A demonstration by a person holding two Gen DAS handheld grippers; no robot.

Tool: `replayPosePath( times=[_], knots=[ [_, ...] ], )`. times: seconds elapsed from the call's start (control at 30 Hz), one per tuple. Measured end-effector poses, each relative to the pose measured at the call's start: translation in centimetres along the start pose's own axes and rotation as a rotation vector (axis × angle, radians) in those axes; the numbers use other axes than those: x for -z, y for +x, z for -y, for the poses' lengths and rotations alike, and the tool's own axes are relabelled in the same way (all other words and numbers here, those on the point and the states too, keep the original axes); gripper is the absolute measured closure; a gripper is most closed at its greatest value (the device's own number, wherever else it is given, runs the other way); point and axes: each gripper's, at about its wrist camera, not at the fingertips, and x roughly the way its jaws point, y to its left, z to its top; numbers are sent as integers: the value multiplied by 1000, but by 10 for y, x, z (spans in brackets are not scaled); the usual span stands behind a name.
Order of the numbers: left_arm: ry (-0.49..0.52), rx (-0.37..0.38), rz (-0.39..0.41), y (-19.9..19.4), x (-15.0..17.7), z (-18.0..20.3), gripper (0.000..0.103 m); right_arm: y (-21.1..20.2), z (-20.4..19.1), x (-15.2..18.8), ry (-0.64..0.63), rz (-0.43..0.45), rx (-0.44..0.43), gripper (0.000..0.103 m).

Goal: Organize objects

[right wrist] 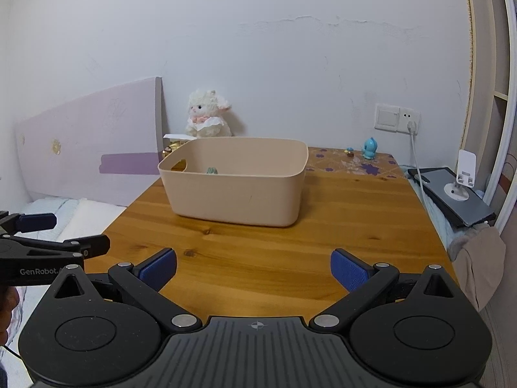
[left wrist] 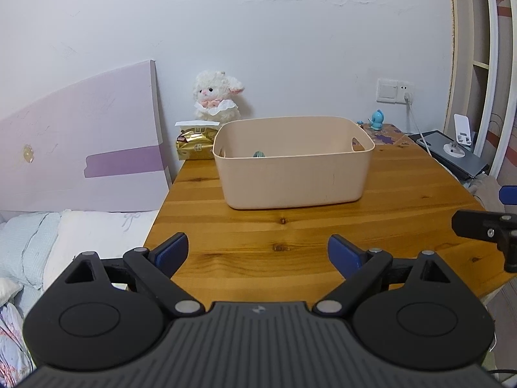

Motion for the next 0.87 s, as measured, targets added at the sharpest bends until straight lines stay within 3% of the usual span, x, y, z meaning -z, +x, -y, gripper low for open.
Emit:
replayPosePath(
  times=[0.47, 0.87],
  knots=[
    [17, 22, 24, -25, 13, 5, 9, -18, 3, 11, 29, -5, 5, 0],
    [19, 16, 25, -24, 13, 0, 9, -7, 9, 10, 52, -30, 9, 0]
  ],
)
